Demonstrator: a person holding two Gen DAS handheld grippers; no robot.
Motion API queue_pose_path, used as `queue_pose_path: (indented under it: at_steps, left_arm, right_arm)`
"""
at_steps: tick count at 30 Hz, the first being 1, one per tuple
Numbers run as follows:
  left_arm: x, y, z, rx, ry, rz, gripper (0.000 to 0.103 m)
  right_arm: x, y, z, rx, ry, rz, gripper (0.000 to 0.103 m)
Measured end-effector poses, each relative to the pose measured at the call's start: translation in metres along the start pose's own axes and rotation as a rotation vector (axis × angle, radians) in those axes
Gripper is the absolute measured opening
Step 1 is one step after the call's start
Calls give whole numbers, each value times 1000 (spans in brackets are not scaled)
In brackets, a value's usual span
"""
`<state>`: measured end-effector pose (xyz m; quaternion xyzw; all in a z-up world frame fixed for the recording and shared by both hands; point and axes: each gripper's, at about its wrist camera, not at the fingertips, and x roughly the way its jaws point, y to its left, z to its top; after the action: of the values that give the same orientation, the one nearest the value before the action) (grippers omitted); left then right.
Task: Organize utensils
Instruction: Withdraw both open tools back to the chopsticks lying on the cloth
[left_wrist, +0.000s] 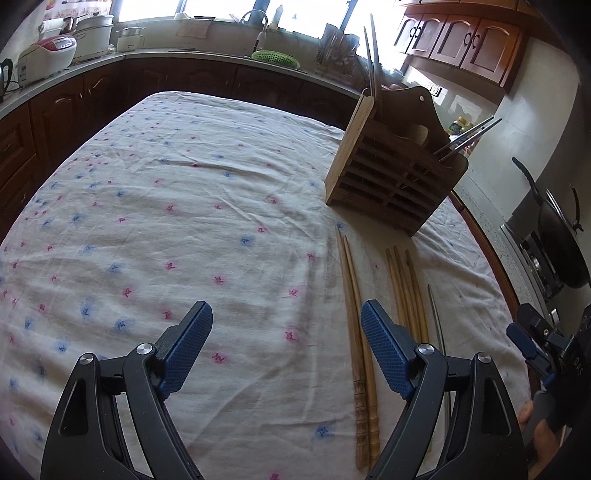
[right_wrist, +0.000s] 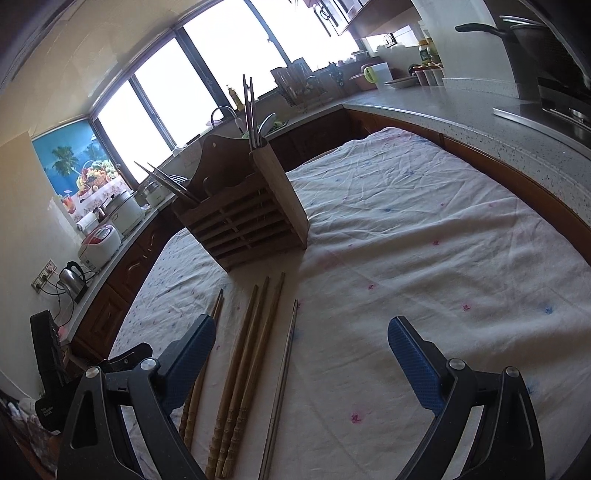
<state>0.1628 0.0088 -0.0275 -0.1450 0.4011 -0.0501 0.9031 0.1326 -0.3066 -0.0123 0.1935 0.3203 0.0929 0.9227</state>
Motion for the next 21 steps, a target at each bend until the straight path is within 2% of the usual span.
queue_pose_path:
  at_steps: [9, 12, 14, 18, 21]
  left_arm:
    - [34, -24, 5, 114, 85, 32, 81]
    - [44, -34, 9, 154, 98, 47, 76]
    - [53, -39, 11, 177, 116, 50, 67]
    - [64, -49, 13, 234, 122, 79, 63]
    - [67, -49, 16, 242, 119, 73, 59]
  right_arm:
    - [5, 3, 2, -20, 12, -5, 95]
    - [7, 5, 3, -35, 16, -11, 94]
    - [9, 6, 4, -36, 23, -10, 93]
    - [16, 6, 7, -33, 39, -12, 86]
    - [23, 7, 9, -31, 51, -16, 79]
